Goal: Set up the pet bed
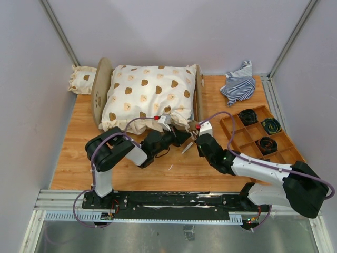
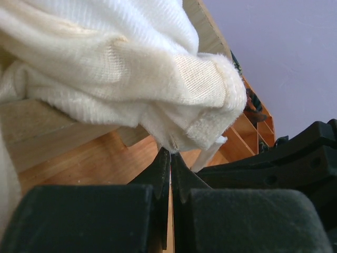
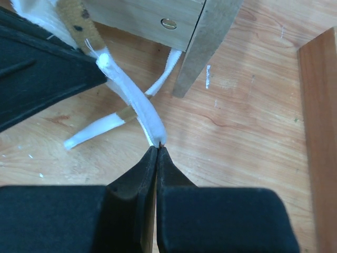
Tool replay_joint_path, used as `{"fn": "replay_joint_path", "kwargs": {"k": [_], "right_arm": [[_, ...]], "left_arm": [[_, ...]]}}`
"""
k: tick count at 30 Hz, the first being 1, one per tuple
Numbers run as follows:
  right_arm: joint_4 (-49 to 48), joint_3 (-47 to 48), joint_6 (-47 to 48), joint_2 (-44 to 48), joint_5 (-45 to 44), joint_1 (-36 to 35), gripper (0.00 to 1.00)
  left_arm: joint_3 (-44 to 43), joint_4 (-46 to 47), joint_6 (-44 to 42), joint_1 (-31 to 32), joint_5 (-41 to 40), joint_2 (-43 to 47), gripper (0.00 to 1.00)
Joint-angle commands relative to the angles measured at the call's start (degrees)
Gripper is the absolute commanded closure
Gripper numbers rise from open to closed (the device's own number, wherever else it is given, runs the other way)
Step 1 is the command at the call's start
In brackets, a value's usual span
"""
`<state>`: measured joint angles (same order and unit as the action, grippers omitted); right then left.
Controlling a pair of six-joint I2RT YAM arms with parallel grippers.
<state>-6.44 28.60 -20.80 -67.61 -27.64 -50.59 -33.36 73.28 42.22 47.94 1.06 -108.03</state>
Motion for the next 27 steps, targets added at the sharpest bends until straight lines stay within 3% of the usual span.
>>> {"fn": "replay_joint_path", "kwargs": {"k": [1, 9, 16, 27], "right_arm": [[4.3, 4.4, 8.7, -1.8, -2.0, 0.4, 1.00], [8.7, 12.2, 18.6, -10.5, -6.6, 0.4, 1.00], [9.3, 12.2, 25.5, -12.6, -7.9, 0.2, 1.00], [-2.6, 9.8, 54.3, -15.6, -0.5, 0.3, 1.00]], "left_arm": [[2.1, 2.7, -0.6, 0.6, -0.9, 2.1, 1.00], [4.6, 3.8, 0.2, 0.6, -0.1, 4.1, 1.00], [5.7, 3.6, -0.5, 0.6, -0.1, 5.3, 1.00], [6.8, 2.6, -1.2, 0.5, 0.3, 7.3, 1.00]]}}
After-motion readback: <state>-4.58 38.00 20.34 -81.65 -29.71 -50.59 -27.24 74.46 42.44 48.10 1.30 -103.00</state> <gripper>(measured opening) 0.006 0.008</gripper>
